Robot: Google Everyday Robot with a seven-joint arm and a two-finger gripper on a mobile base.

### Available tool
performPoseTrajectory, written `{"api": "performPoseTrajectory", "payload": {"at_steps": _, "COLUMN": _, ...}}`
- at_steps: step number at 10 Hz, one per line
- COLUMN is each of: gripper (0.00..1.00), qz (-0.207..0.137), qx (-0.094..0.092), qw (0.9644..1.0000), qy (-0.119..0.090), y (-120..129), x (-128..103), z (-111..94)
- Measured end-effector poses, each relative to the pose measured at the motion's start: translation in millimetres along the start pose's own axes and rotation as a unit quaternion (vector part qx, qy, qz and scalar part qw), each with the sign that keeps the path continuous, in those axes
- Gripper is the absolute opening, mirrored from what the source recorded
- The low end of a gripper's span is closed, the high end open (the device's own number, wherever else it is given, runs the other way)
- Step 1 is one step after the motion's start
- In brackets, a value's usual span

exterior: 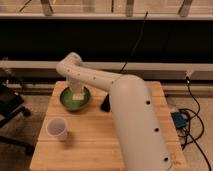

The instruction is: Place the white sponge in the ceramic bowl

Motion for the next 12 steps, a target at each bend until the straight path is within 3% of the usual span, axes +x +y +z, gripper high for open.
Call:
{"api": "performPoseTrajectory", "payload": {"at_steps": 8, "gripper": 0.75, "qz": 0.009, "qx": -0.002, "qw": 0.9999, "qy": -0.011, "y": -3.4, "x": -0.4, "z": 20.2}}
{"api": "performPoseTrajectory", "payload": {"at_steps": 9, "gripper": 0.80, "qz": 0.011, "qx": -0.001, "qw": 0.9999, "qy": -0.010, "y": -2.0, "x": -0.3, "z": 20.2}}
{"api": "performPoseTrajectory", "payload": {"at_steps": 12, "gripper": 0.80, "qz": 0.013, "qx": 0.003, "qw": 0.9999, "qy": -0.009, "y": -1.1, "x": 0.6, "z": 16.3}}
